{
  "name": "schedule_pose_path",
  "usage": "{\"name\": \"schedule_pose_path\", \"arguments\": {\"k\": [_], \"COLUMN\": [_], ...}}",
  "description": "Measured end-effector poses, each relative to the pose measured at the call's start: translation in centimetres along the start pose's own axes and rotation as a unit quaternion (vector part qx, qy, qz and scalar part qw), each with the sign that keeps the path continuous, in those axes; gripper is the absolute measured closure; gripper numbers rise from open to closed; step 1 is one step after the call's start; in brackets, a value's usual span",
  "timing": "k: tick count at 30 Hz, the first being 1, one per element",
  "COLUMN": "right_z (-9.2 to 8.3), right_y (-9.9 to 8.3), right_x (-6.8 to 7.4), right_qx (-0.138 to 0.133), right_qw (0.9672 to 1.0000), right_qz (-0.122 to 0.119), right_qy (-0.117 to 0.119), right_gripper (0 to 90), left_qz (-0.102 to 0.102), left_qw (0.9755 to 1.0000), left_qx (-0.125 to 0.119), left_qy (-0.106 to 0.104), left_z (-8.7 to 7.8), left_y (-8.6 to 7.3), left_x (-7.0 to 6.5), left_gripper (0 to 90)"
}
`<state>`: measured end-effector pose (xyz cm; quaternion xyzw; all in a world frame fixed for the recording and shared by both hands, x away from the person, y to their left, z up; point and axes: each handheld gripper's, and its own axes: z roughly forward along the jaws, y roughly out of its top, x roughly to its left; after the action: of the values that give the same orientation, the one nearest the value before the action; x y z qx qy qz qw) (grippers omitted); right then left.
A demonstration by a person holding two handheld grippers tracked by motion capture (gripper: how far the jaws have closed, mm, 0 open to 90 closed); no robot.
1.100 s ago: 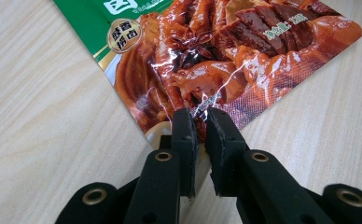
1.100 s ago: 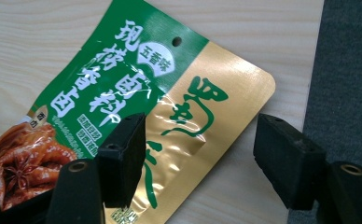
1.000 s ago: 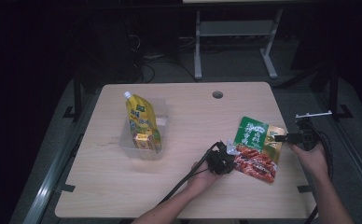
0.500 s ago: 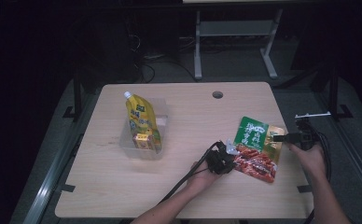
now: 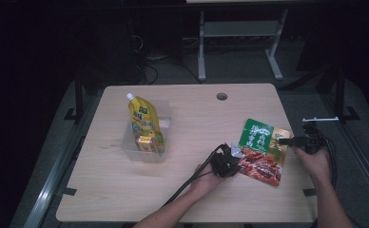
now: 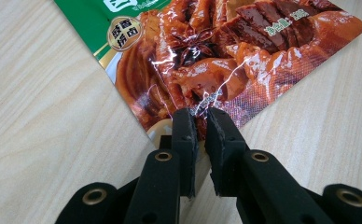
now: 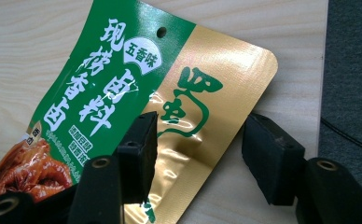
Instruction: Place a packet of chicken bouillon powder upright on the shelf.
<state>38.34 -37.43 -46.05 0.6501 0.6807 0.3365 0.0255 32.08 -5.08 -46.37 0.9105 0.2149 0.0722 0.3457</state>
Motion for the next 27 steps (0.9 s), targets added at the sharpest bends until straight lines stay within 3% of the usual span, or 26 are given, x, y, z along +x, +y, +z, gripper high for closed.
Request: {"name": "schedule_pose_path", "arguments": {"k": [9,17,23,27], "right_z": [0.06,-0.16,0.39,0.77], "right_y": [-0.33,-0.11,-0.13,-0.17], "right_x": [-0.04,0.47,0.25,0.17], "right_qx": [-0.006,-0.017,-0.004,-0.006], "right_qw": [0.9998,0.9986,0.9991,0.9993], "right_qz": [0.014,0.003,0.008,0.019], "right_qy": [0.015,0.050,0.040,0.033], "right_gripper": [54.7,67.7,63.9,66.1], "left_qz": [0.002,0.004,0.002,0.004], "left_qw": [1.0000,1.0000,1.0000,1.0000], "left_qx": [-0.002,-0.004,-0.004,-0.005], "left_qy": [0.004,0.006,0.006,0.005], "left_z": [0.06,0.15,0.19,0.21], "left_y": [-0.01,0.08,0.10,0.10], "left_x": [-0.10,-0.18,-0.20,-0.19], "left_gripper": [81.1,81.1,81.1,81.1]}}
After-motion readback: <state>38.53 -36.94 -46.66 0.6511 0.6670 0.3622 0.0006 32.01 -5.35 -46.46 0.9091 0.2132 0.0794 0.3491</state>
